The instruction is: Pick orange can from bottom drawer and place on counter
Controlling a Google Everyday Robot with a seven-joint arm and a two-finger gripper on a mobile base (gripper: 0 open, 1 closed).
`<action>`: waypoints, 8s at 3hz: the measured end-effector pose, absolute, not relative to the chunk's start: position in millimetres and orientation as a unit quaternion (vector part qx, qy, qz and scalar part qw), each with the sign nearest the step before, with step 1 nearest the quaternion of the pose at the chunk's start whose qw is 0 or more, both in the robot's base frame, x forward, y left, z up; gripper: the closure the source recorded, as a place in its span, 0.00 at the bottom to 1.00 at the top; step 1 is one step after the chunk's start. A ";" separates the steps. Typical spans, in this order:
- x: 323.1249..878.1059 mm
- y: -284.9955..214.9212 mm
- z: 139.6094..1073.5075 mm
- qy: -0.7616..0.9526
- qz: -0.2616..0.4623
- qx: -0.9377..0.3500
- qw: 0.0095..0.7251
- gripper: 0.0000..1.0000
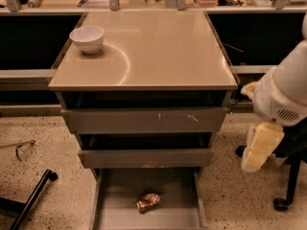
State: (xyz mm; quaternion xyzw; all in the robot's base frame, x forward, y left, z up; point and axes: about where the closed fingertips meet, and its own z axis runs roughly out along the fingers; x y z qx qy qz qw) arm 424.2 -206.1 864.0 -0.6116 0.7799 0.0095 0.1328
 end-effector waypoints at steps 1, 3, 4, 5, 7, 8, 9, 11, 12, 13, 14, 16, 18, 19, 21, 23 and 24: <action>408.6 -206.5 785.8 0.781 0.045 -0.615 0.103 0.00; 410.0 -182.6 740.3 0.768 0.078 -0.627 0.110 0.00; 411.4 -153.0 667.5 0.750 0.132 -0.633 0.139 0.00; 411.4 -153.0 667.4 0.750 0.132 -0.633 0.139 0.00; 410.7 -141.9 599.1 0.739 0.154 -0.645 0.123 0.00; 407.8 -121.1 521.3 0.730 0.180 -0.646 0.130 0.00; 405.6 -100.8 467.8 0.722 0.206 -0.647 0.135 0.00; 406.2 -94.9 437.7 0.712 0.225 -0.646 0.161 0.00; 413.9 -81.6 386.9 0.685 0.252 -0.650 0.214 0.00; 411.2 -58.4 329.6 0.662 0.314 -0.631 0.255 0.00; 411.2 -58.4 329.6 0.662 0.314 -0.631 0.255 0.00; 444.3 -30.9 297.3 0.629 0.331 -0.640 0.291 0.00; 456.9 -28.2 284.2 0.607 0.333 -0.637 0.338 0.00; 472.7 -18.6 269.8 0.600 0.329 -0.649 0.332 0.00; 504.7 -8.6 224.8 0.604 0.293 -0.668 0.321 0.00; 506.4 20.6 194.3 0.610 0.307 -0.664 0.304 0.00; 515.1 23.5 180.7 0.609 0.297 -0.667 0.310 0.00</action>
Offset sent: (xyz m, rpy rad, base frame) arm -0.0111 -0.0001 -0.0633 0.0185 0.0703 0.0127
